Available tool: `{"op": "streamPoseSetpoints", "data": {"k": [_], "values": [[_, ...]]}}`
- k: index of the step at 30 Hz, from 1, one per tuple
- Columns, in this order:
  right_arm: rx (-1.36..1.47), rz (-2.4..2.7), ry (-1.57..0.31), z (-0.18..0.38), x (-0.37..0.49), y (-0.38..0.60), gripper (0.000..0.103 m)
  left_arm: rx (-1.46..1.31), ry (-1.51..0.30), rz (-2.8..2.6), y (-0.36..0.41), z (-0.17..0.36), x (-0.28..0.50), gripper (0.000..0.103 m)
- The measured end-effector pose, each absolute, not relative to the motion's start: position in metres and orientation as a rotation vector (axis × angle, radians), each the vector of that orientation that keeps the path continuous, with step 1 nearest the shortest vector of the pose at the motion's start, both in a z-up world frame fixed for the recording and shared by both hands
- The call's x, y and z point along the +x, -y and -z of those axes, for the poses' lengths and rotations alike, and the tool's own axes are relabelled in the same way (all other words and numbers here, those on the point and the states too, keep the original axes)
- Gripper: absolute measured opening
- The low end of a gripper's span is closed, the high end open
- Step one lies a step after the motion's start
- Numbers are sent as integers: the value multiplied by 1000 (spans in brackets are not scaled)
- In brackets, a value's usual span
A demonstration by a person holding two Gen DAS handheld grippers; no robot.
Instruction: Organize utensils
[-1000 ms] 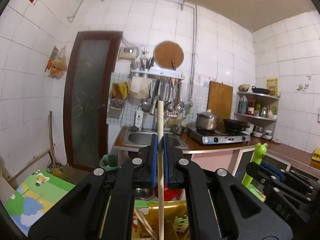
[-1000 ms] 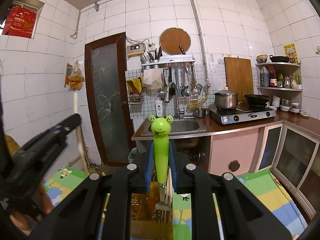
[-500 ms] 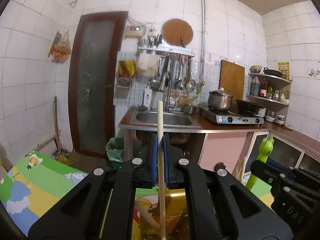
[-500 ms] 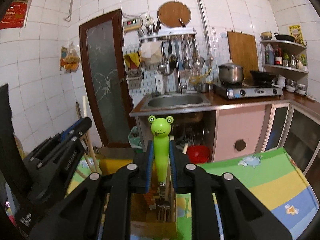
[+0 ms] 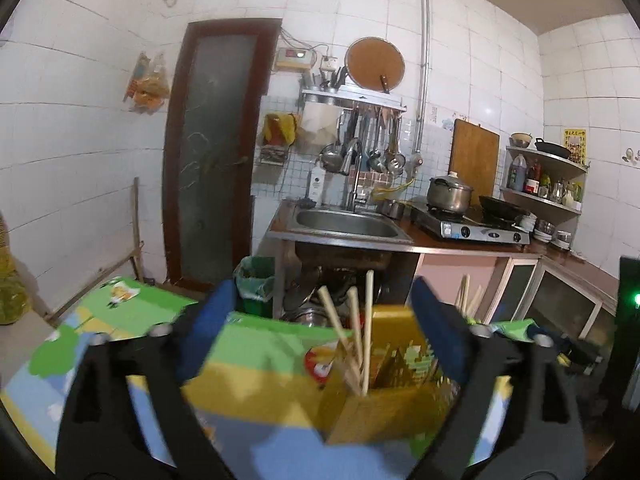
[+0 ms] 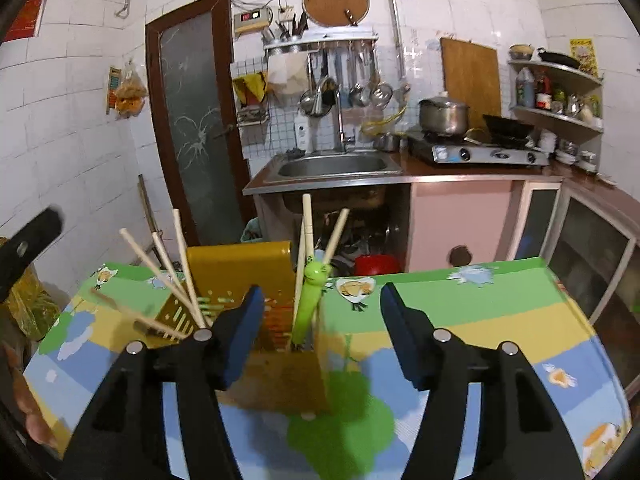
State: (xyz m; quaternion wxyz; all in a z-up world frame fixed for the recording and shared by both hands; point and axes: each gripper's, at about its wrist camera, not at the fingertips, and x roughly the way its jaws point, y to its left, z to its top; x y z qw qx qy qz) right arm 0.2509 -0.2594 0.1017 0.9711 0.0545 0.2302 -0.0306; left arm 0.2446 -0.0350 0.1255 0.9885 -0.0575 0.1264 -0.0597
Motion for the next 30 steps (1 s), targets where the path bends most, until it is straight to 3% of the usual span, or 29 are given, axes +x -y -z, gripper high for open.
{"op": "streamPoseSetpoints", "data": {"k": [2,5,11,21,30], "values": [[106,63,-455,-105,228,260,75,-125,-249,112,22,-126,219,98],[94,69,-429,-104,189,260,87,-135,-263,114,6,-120,182,98],[113,76,-411,-74,116,247,98,-130,-268,94,-13,-84,116,98],[53,101,-380,-21,50,220,98,-54,-328,73,-14,-14,64,98],[9,122,-274,-11,32,208,98,-57,-353,68,-19,6,64,98]]}}
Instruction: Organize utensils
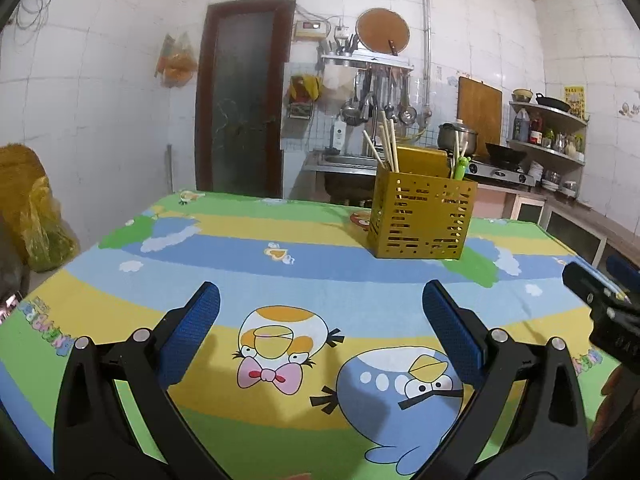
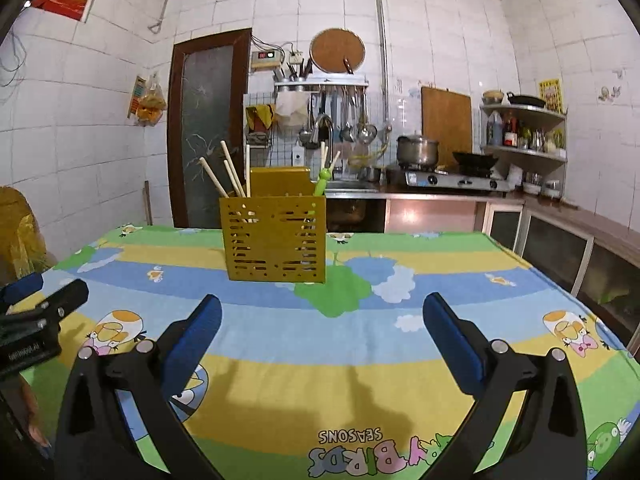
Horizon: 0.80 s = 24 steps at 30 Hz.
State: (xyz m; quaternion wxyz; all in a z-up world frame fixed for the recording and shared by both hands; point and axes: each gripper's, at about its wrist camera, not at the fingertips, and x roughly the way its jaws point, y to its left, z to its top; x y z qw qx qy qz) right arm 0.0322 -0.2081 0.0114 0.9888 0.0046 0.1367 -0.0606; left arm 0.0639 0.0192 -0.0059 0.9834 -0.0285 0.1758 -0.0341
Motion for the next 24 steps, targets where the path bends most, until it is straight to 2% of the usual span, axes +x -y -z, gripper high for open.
{"op": "streamPoseSetpoints", "data": {"k": [24], "values": [[0,122,-242,-12,23,205,98,-47,-300,52,-15,2,54,98]]}}
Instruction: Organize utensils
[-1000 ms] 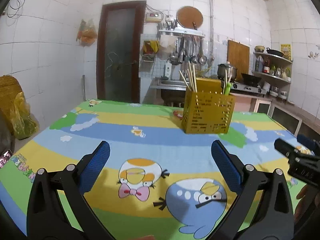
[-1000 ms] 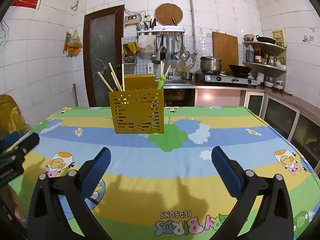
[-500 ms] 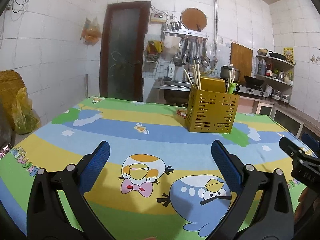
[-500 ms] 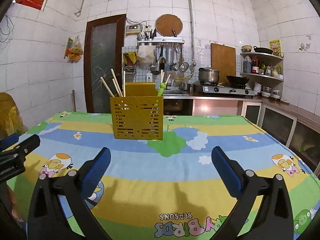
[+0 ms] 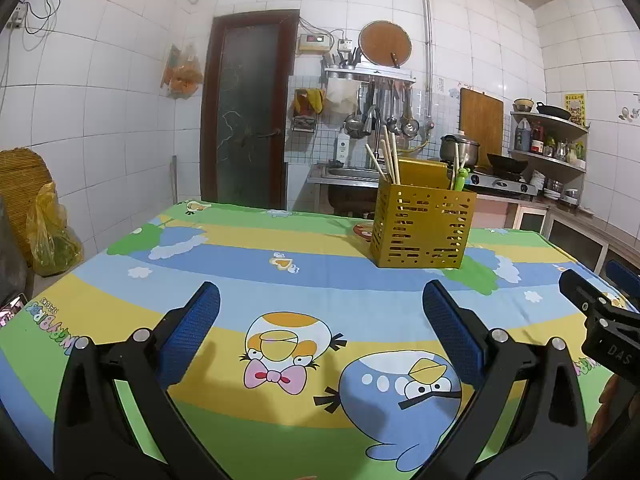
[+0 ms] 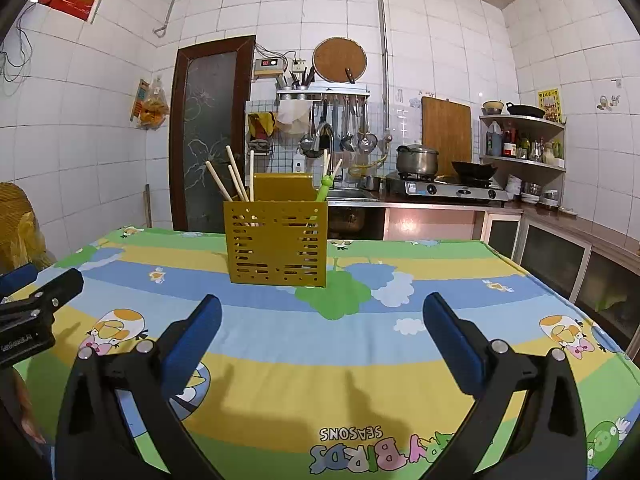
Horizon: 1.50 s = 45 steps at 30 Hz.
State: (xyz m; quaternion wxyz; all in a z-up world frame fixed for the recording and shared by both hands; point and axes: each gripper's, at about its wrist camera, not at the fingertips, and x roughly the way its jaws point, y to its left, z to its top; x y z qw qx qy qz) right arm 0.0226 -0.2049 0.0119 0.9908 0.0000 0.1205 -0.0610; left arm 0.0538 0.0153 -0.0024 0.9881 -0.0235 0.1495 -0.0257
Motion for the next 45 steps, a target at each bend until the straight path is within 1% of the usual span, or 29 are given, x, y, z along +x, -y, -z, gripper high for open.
{"op": "streamPoseSetpoints", "data": {"k": [45], "values": [[8,129,-238,-13,19,209,98,-40,-284,49,-15,0,48,98]]}}
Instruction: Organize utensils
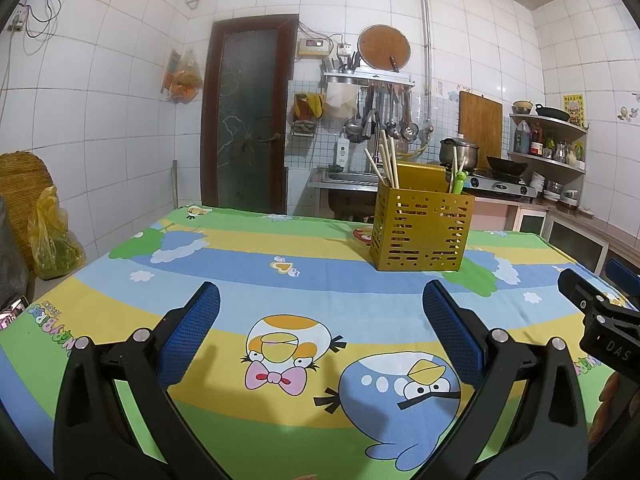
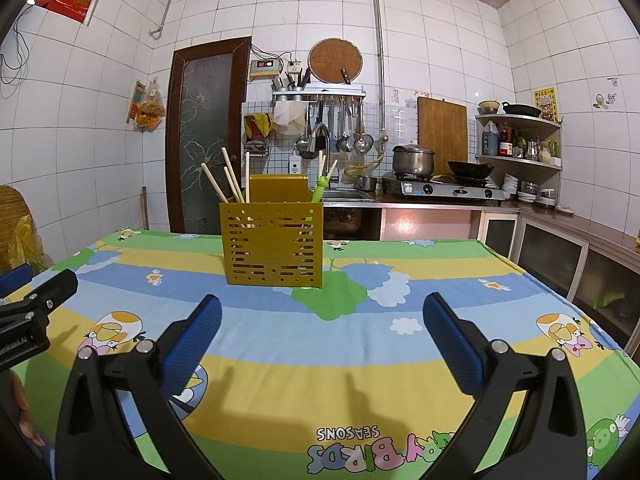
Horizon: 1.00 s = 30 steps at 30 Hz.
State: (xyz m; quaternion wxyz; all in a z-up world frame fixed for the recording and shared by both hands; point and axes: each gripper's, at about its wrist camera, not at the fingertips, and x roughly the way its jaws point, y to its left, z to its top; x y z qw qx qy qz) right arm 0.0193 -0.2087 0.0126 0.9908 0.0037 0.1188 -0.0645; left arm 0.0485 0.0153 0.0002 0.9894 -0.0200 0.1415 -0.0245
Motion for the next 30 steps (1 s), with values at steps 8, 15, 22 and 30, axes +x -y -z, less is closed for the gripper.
{"op": "streamPoseSetpoints", "data": {"k": [8,15,22,30], "values": [[8,130,-238,-13,19,209,98,-42,-274,49,-14,-2,45,98],[8,133,-239,-13,19,210,98,-41,-267,41,-12,-4,43,98],[7,138,-239,-12,19,211,98,-32,-253,28,-11,-6,40,98],[7,138,-239,-12,19,211,98,-24,-243,26,-10,-6,40,98]]}}
